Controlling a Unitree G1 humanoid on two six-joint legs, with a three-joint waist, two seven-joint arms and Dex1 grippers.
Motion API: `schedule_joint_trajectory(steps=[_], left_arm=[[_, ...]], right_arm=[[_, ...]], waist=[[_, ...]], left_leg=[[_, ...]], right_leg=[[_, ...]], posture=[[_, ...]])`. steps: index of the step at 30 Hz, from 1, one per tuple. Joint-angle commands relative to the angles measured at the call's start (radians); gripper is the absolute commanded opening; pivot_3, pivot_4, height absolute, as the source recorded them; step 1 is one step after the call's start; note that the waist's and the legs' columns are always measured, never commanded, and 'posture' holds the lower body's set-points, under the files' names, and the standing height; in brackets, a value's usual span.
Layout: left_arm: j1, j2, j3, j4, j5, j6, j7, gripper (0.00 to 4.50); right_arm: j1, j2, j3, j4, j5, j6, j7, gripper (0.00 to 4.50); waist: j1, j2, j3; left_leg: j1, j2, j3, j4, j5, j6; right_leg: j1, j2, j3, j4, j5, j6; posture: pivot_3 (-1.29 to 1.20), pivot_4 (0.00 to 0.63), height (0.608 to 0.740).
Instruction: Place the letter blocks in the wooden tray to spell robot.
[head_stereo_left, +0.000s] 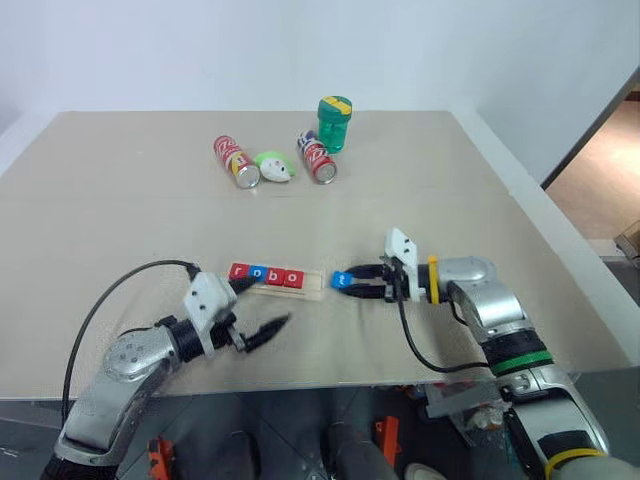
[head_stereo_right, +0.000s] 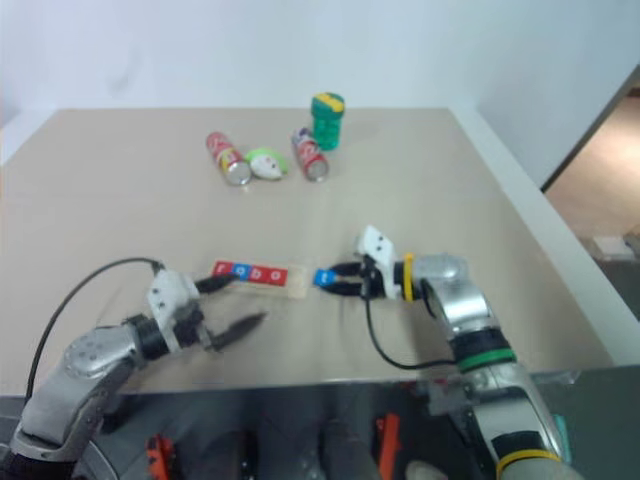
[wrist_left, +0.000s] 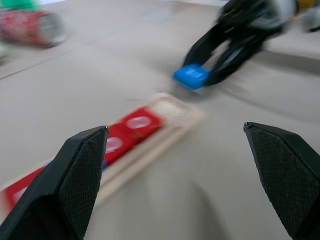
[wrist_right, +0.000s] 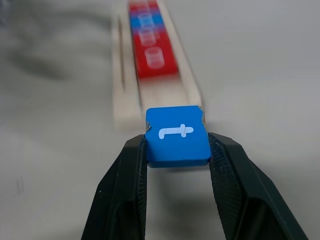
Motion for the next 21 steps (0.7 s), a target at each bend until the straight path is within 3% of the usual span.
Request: schedule_joint_trajectory(steps=[1,21], left_arm=[[0.005,-0.006,0.01,-0.025,0.005,0.008,0.031,4.5],[0.007,-0.028,-0.012,-0.057,0.006,0.041,0.067,4.5]], right_arm=[[-0.034,0.018,0.014,-0.052,-0.002,0.061,-0.035,1.18],[-0.068,0.036,0.078,0.077,-0.093,-0.05,-0.024,1.18]], waist=[[0.003,0.0,0.0],[0.006,0.0,0.0]], left_leg=[[0.0,0.0,0.0,0.0,0.0,0.0],[-0.003,-0.003,0.001,0.0,0.0,-0.001]], right_leg=[[0.0,0.0,0.0,0.0,0.0,-0.001],[-0.002,-0.003,0.0,0.0,0.0,-0.001]], posture=[[0.0,0.15,0.739],[0.0,0.15,0.739]])
